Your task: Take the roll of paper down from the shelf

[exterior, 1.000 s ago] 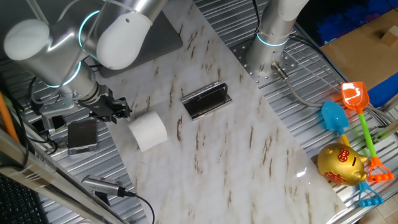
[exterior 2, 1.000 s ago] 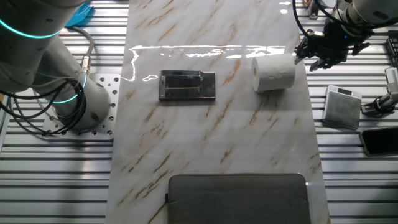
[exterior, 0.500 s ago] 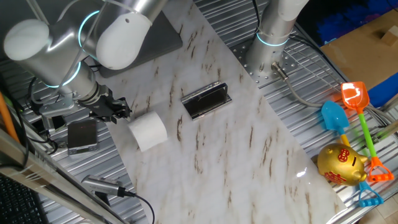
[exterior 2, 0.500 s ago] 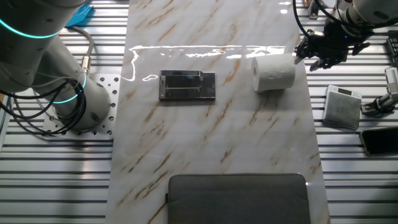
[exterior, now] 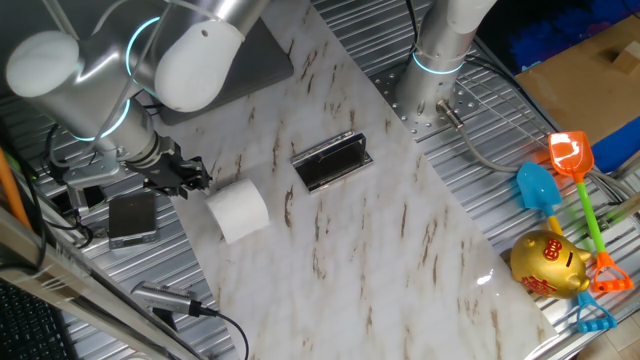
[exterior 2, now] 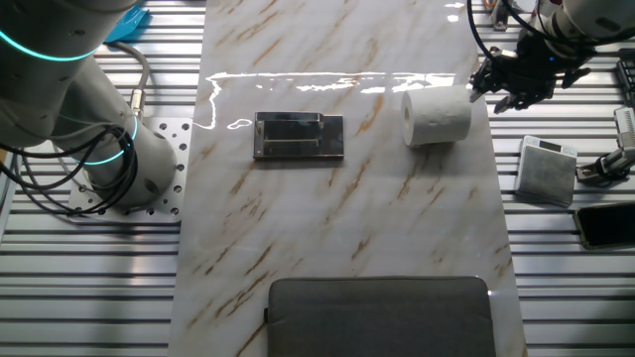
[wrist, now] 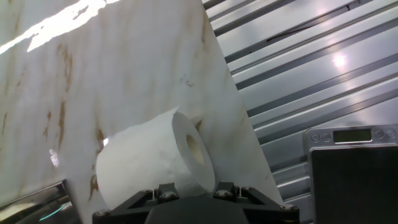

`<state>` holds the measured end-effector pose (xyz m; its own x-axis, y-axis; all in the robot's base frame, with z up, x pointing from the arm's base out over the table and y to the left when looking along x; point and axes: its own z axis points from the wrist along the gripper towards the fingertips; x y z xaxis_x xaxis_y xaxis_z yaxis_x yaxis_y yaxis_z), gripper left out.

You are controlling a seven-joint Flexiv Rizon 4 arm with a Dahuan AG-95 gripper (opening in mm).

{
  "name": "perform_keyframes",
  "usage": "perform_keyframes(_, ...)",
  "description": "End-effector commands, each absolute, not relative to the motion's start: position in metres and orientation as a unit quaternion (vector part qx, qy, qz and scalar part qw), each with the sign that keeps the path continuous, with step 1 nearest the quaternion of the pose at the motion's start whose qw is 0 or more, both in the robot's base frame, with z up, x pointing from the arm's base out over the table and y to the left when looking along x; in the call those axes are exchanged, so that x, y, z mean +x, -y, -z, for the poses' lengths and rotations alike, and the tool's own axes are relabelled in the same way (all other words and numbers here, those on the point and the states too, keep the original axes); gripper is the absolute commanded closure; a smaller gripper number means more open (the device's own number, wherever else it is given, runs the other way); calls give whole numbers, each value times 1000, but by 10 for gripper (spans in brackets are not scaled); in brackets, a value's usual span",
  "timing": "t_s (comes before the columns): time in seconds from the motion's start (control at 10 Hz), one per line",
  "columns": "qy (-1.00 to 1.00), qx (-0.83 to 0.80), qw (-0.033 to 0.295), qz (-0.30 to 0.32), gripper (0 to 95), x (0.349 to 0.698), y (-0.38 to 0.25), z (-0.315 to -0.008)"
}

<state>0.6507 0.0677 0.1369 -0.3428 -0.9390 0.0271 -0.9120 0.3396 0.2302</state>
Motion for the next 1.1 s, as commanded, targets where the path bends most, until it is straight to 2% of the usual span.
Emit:
perform_keyframes(0.1, 816, 565, 85, 82, 570, 645, -83, -134)
perform_keyframes(1.1, 828, 551, 80, 69, 570, 625, -70, -137)
